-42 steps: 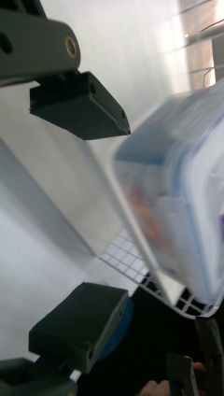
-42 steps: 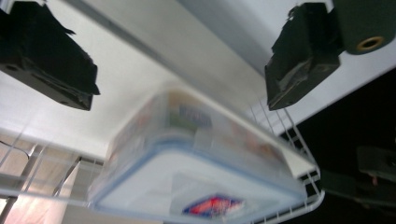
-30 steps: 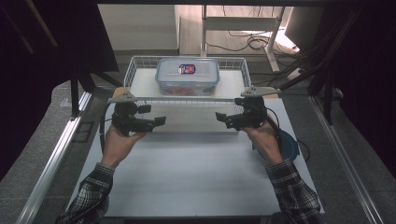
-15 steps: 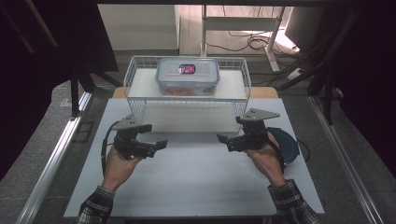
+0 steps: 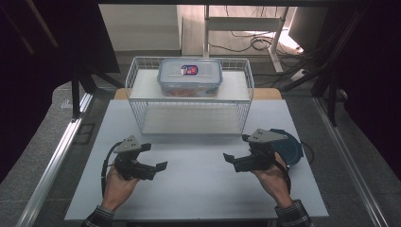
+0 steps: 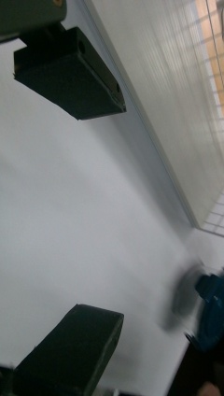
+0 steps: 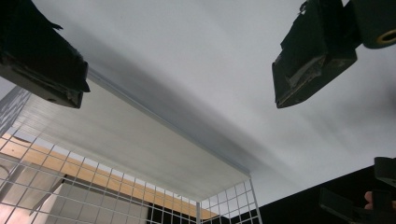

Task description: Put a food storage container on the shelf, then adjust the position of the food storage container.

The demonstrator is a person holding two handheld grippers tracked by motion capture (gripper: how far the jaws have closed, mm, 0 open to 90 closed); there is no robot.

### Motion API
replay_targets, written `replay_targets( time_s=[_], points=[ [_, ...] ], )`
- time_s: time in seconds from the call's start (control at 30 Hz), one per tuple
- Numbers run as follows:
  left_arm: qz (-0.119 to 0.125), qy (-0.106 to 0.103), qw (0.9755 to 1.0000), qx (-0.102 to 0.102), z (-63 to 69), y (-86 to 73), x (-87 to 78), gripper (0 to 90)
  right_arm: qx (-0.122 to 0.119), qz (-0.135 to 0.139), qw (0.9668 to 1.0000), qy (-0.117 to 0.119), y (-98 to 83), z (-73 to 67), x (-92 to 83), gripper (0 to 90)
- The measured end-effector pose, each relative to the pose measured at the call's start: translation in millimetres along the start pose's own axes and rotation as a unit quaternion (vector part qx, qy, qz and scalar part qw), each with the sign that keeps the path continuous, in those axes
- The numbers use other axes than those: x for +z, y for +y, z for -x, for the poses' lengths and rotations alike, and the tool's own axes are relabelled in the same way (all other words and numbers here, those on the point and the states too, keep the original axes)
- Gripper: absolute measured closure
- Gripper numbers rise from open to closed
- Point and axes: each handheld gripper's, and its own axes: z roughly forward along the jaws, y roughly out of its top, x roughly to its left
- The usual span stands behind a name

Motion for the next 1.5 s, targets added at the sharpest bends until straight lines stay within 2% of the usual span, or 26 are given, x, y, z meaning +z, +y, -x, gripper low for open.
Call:
replay_targets(
  time_s=[0.07, 0.17, 0.33, 0.43, 0.53, 0.7, 0.87, 1.0, 1.07, 1.2, 1.3, 1.33, 1.43, 1.5],
  points=[
    [0.0, -0.002, 1.0, -0.009, -1.5, -7.7, -1.5, 3.0, -0.004, 0.004, 1.0, -0.001, -4.8, -1.9, -1.6, 3.4],
    [0.002, 0.002, 1.0, -0.009, 0.0, -16.4, -4.0, 2.9, -0.003, 0.002, 1.0, -0.003, -11.1, -3.7, -2.5, 3.4],
    [0.005, 0.031, 0.9994, 0.012, 8.7, -26.7, -8.3, 3.9, -0.006, -0.001, 1.0, -0.007, -24.6, -10.5, -2.1, 3.5],
    [0.015, 0.04, 0.999, 0.014, 11.4, -38.4, -7.5, 3.8, -0.012, -0.006, 0.9999, -0.006, -35.7, -16.3, -0.3, 3.7],
    [0.004, 0.039, 0.9991, 0.016, 11.1, -48.8, -3.7, 3.2, -0.023, -0.016, 0.9996, -0.006, -47.5, -20.9, 2.1, 3.7],
    [-0.019, 0.034, 0.9991, 0.015, 8.8, -59.9, 1.0, 2.6, -0.025, -0.05, 0.9984, -0.005, -63.9, -21.9, 9.9, 3.5],
    [-0.011, 0.033, 0.9992, 0.018, 9.3, -59.5, -0.2, 2.4, -0.016, -0.042, 0.999, -0.007, -62.4, -18.8, 7.4, 3.0],
    [-0.018, 0.019, 0.9996, 0.012, 6.8, -61.6, 2.3, 1.7, -0.017, -0.038, 0.999, -0.018, -59.4, -15.5, 4.1, 1.2],
    [-0.018, 0.02, 0.9995, 0.014, 6.9, -61.5, 2.2, 1.6, -0.009, -0.036, 0.999, -0.023, -56.4, -12.3, 1.4, 0.0],
    [-0.015, 0.021, 0.9996, 0.01, 5.9, -61.3, 1.6, 1.7, 0.03, -0.035, 0.9982, -0.038, -51.0, -1.6, -5.1, 0.0],
    [-0.015, 0.019, 0.9997, 0.003, 4.1, -61.9, 1.8, 1.8, 0.047, -0.038, 0.9974, -0.04, -47.8, 6.5, -11.5, 0.0],
    [-0.015, 0.018, 0.9997, 0.001, 3.8, -61.9, 1.9, 1.9, 0.049, -0.037, 0.997, -0.047, -46.2, 9.5, -14.1, 0.6],
    [-0.015, 0.016, 0.9998, -0.001, 3.2, -61.7, 1.8, 2.1, 0.061, -0.038, 0.9953, -0.065, -43.0, 22.0, -21.9, 13.3],
    [-0.015, 0.017, 0.9998, -0.002, 2.9, -61.6, 1.8, 2.3, 0.074, -0.038, 0.9939, -0.072, -43.5, 33.5, -26.6, 27.8]
  ],
)
